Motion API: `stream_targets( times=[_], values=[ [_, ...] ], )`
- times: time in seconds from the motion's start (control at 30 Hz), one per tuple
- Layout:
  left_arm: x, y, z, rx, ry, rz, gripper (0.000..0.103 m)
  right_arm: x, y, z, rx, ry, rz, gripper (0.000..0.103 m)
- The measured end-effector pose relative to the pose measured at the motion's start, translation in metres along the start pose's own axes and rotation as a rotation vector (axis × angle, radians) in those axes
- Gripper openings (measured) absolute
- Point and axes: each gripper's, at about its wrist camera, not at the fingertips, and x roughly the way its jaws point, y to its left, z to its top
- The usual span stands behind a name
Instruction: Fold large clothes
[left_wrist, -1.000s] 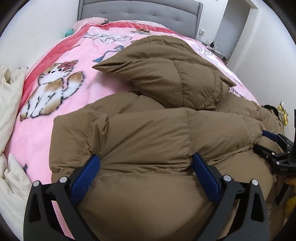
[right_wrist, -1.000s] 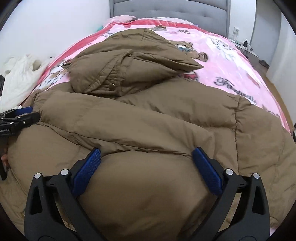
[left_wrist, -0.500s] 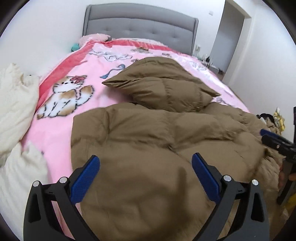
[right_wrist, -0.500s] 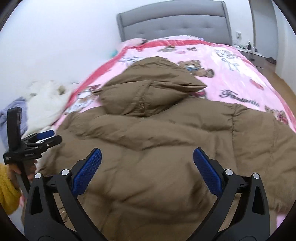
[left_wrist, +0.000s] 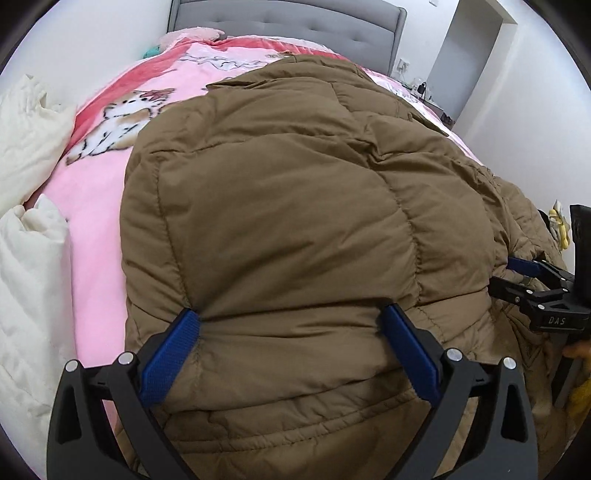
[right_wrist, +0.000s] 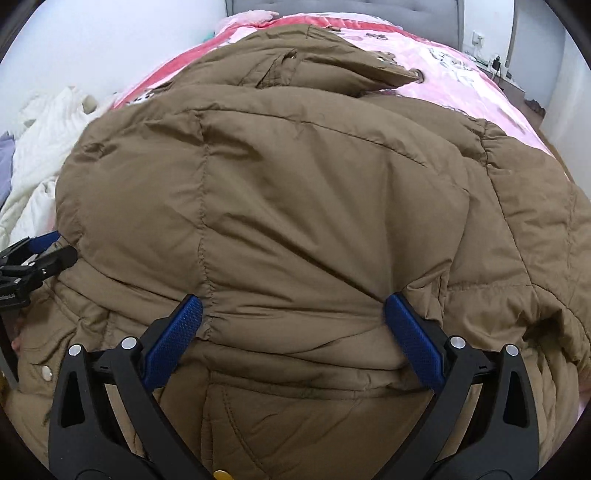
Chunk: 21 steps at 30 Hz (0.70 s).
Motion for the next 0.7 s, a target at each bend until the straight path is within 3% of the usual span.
stream_targets(
  times=[0.17, 0.23, 0.37, 0.47, 0.53, 0.6, 0.7],
  values=[
    [-0.022, -0.007, -0.005, 0.026, -0.047, 0.038, 0.098, -0.016, -0.006, -0.001, 0.065, -0.025, 0.046, 0.095],
    [-0.037, -0.015, -0.007, 0.064, -0.092, 0.061, 0.098, -0.035, -0.015, -0.002, 0.123, -0.078, 0.094, 0.095],
    [-0.068, -0.049, -0.007, 0.191, -0.173, 0.033, 0.098, -0.078, -0.060, -0.015, 0.371, -0.202, 0.128, 0.095],
    [-0.076, -0.082, 0.000, 0.272, -0.219, 0.010, 0.098, -0.109, -0.105, -0.033, 0.532, -0.286, 0.070, 0.095],
    [-0.072, -0.111, 0.011, 0.303, -0.238, -0.053, 0.098, -0.135, -0.147, -0.053, 0.634, -0.347, -0.016, 0.095],
    [-0.059, -0.134, 0.019, 0.303, -0.230, -0.099, 0.098, -0.155, -0.193, -0.080, 0.734, -0.364, -0.120, 0.095],
    [-0.032, -0.172, 0.024, 0.275, -0.208, -0.086, 0.098, -0.171, -0.258, -0.120, 0.895, -0.344, -0.171, 0.095]
  ],
)
